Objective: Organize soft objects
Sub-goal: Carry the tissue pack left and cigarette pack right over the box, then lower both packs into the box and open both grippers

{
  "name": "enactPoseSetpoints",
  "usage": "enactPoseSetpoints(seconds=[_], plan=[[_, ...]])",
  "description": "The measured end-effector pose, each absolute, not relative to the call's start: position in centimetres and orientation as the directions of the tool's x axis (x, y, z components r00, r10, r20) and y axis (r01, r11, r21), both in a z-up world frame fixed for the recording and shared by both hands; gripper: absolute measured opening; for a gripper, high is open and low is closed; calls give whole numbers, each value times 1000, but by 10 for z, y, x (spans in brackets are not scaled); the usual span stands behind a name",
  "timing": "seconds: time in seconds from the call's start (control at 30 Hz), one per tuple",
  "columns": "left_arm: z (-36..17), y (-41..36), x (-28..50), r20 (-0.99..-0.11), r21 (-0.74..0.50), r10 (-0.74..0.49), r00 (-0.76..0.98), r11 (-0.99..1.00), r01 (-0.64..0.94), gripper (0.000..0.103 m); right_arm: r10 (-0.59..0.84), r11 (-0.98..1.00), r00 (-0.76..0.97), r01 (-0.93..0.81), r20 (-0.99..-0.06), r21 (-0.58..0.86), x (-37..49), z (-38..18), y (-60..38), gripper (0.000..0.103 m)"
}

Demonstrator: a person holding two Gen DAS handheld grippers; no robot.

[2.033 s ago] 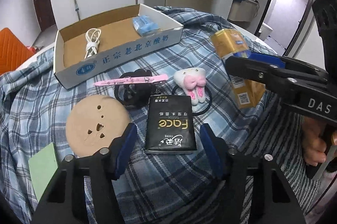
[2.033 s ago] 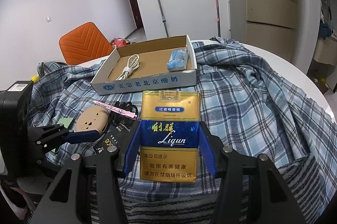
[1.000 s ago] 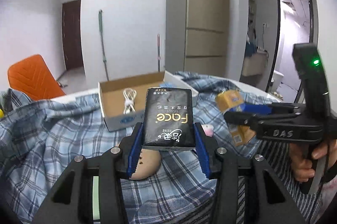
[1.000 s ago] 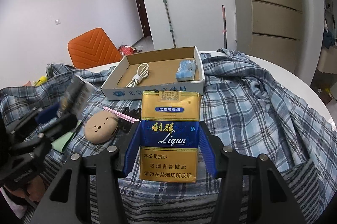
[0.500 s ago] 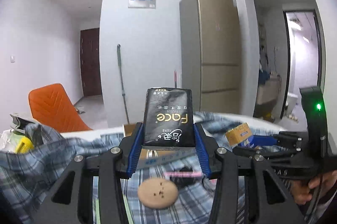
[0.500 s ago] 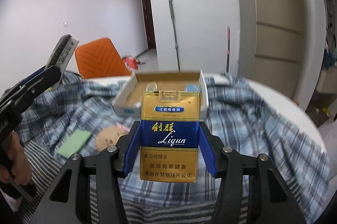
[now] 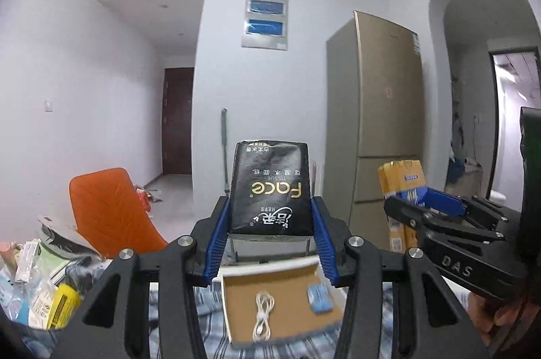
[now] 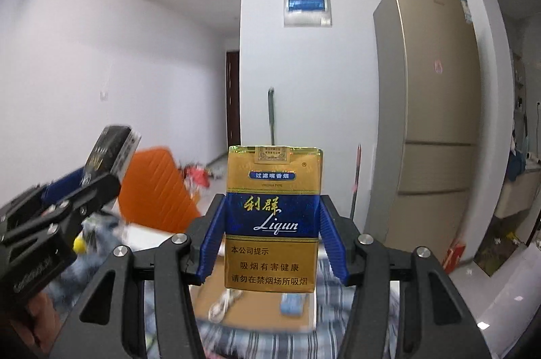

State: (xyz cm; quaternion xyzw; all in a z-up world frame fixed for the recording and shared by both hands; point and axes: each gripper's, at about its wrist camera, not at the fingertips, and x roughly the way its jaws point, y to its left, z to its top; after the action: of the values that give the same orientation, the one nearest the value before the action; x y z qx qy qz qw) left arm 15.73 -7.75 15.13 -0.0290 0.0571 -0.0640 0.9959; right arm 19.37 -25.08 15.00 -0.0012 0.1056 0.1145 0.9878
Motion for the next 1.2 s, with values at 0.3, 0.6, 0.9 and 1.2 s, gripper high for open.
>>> enactPoseSetpoints(seconds=[0.3,0.6,0.9,1.2], plan=[[152,-61,209,-117,-131,-118,986,986,103,49,216,976,951,-205,-219,71,246,144,-251,53],[92,-62,268,-327,-87,-83,941,995,57,49,255,967,865,-225,-433,120,296,81,-244,53],[18,-60,320,-524,-100,-131,842,991,92,49,236,970,753,-224,-614,99,347,8,-233,53],[-27,-58,348,-627,-118,-139,767,990,84,49,245,965,644,-232,-724,120,368,-44,-226,53]])
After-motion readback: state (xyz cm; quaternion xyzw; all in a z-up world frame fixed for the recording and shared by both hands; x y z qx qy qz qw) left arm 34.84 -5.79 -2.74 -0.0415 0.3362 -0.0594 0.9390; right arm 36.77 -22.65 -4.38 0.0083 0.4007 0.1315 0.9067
